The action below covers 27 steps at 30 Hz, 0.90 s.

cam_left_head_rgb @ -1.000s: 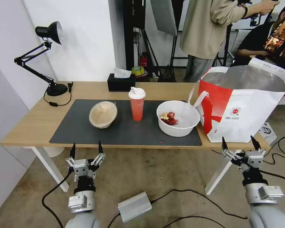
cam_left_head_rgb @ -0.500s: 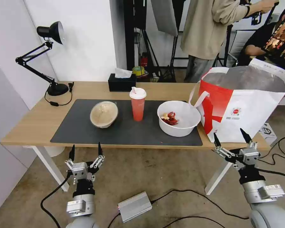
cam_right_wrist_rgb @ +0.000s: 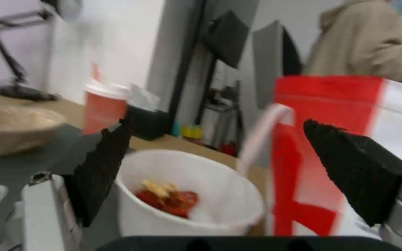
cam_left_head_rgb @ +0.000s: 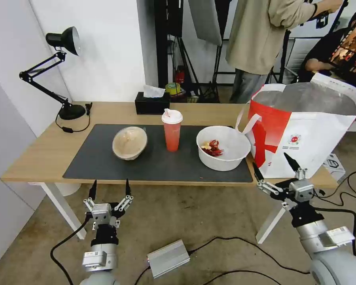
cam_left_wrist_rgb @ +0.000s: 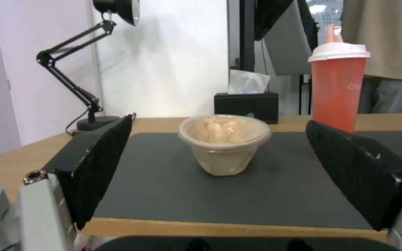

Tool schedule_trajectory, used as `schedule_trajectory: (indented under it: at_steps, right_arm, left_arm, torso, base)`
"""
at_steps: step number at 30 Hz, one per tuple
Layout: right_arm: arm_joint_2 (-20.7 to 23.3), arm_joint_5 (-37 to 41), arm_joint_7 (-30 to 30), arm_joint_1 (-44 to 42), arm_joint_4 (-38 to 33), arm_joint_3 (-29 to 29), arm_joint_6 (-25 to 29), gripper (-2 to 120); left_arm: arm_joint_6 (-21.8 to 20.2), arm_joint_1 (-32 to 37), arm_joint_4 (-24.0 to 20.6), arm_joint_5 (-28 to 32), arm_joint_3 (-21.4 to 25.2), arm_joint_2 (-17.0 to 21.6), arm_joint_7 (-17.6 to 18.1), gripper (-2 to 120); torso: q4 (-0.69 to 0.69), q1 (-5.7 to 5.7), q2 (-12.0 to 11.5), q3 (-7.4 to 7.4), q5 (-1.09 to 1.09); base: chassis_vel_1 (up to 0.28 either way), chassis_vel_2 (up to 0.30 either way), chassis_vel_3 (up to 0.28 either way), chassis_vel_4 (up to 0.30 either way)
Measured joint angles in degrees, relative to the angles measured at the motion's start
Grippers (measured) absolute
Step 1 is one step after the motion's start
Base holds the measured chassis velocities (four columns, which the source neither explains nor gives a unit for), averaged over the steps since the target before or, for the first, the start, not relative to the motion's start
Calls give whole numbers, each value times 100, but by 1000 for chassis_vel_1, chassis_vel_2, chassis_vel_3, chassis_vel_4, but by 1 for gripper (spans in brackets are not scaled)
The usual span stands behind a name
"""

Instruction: Pick up the trash from the table and place it into the takeout bag.

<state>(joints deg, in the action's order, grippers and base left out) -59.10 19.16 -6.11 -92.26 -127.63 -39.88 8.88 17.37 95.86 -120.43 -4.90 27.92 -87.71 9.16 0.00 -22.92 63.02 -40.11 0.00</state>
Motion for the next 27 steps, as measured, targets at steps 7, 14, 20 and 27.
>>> schedule_trajectory:
  at_steps: [7, 14, 20, 27]
  right_arm:
    - [711, 538, -30, 445, 89, 130, -228, 92]
    - [1376, 908, -97, 826, 277, 263, -298, 92]
    - [1841, 1197, -118, 1170, 402, 451, -438, 92]
    - [2411, 1668, -181, 1715, 581, 804, -658, 91]
  left_arm:
    - [62, -3, 73, 12, -31, -5, -49, 100]
    - [133, -8, 168, 30, -22, -18, -121, 100]
    - [142, -30, 233, 31, -55, -38, -168, 100]
    - [189, -33, 314, 29, -94, -50, -197, 100]
  torso:
    - [0, 0, 0, 0, 1]
    - [0, 0, 0, 0, 0]
    - [-1, 0, 0, 0, 0]
    - [0, 0, 0, 0, 0]
  base:
    - [0, 0, 0, 0]
    - [0, 0, 0, 0]
    - [0, 0, 0, 0]
    - [0, 0, 0, 0]
